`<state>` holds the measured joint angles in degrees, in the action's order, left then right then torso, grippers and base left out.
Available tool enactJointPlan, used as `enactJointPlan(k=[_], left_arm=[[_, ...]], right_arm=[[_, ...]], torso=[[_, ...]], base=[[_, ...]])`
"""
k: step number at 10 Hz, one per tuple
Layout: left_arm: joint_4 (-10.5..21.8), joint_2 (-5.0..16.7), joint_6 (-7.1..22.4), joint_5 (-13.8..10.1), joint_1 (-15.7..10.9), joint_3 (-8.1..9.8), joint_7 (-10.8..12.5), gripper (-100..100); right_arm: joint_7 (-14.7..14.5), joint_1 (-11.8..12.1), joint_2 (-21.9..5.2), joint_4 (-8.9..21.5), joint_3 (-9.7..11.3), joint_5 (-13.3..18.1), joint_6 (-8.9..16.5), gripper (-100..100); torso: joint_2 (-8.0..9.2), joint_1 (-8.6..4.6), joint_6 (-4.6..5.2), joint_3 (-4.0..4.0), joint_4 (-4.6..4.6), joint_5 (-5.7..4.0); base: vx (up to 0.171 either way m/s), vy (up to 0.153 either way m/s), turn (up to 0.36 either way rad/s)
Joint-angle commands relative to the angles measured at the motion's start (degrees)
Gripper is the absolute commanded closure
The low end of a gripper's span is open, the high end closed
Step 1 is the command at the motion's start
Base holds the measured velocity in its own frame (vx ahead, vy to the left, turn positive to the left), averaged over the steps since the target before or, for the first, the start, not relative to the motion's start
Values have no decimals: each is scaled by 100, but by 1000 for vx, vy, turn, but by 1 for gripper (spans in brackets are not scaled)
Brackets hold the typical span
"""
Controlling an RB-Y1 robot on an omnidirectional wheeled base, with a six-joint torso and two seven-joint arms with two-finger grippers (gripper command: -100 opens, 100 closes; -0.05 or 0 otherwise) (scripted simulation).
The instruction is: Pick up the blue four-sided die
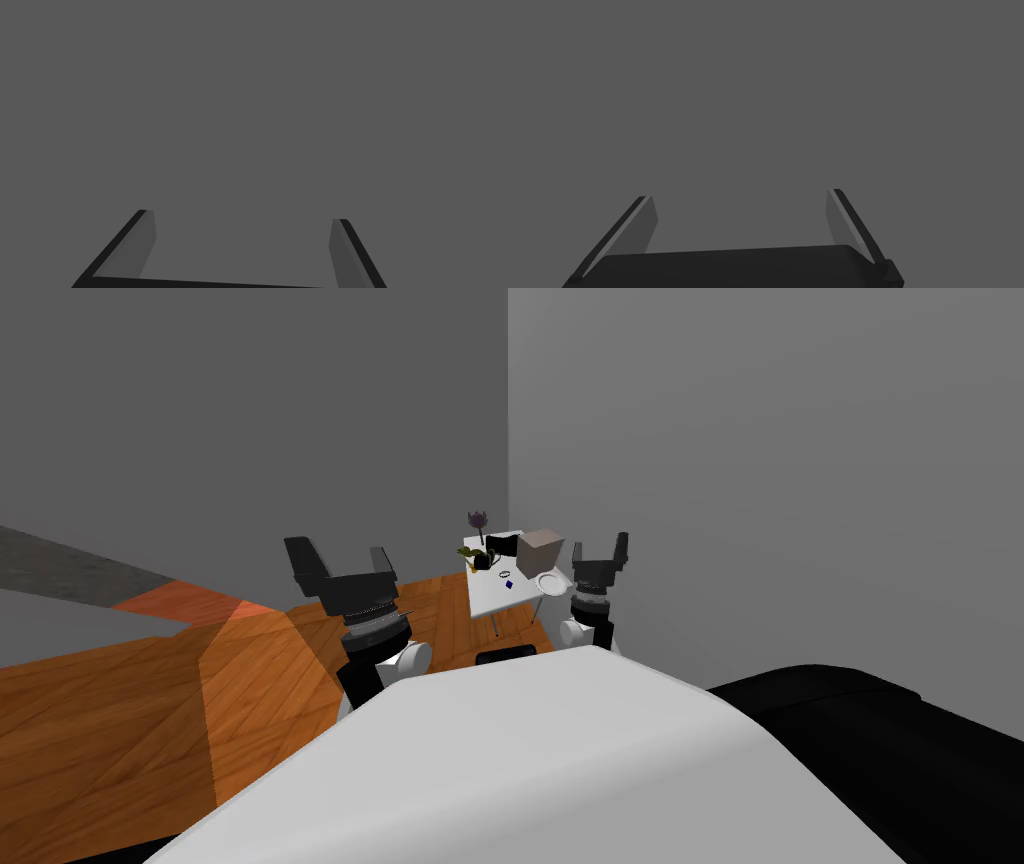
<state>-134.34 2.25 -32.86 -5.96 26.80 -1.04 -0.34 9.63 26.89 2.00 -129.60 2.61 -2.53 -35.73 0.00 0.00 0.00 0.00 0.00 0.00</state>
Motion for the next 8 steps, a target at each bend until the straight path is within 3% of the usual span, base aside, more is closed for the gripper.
enactJointPlan(k=[1,4,5,8], left_arm=[[0,0,0,0,0,0,0,0],[0,0,0,0,-1,0,0,0],[0,0,0,0,-1,0,0,0],[0,0,0,0,-1,0,0,0]], right_arm=[[4,48,-273,-26,52,22,-11,-100],[7,222,-799,-61,244,107,-42,-100],[7,222,-848,-61,244,107,-42,-100],[-16,482,-1394,-12,548,246,-76,-100]], torso=[[0,0,0,0,0,0],[21,-16,-1,12,5,-3],[26,-17,-1,15,6,-4],[23,-9,-1,13,5,-2]], base=[[-16,-11,78],[-57,-37,125],[-48,-26,50],[-63,-16,148]])
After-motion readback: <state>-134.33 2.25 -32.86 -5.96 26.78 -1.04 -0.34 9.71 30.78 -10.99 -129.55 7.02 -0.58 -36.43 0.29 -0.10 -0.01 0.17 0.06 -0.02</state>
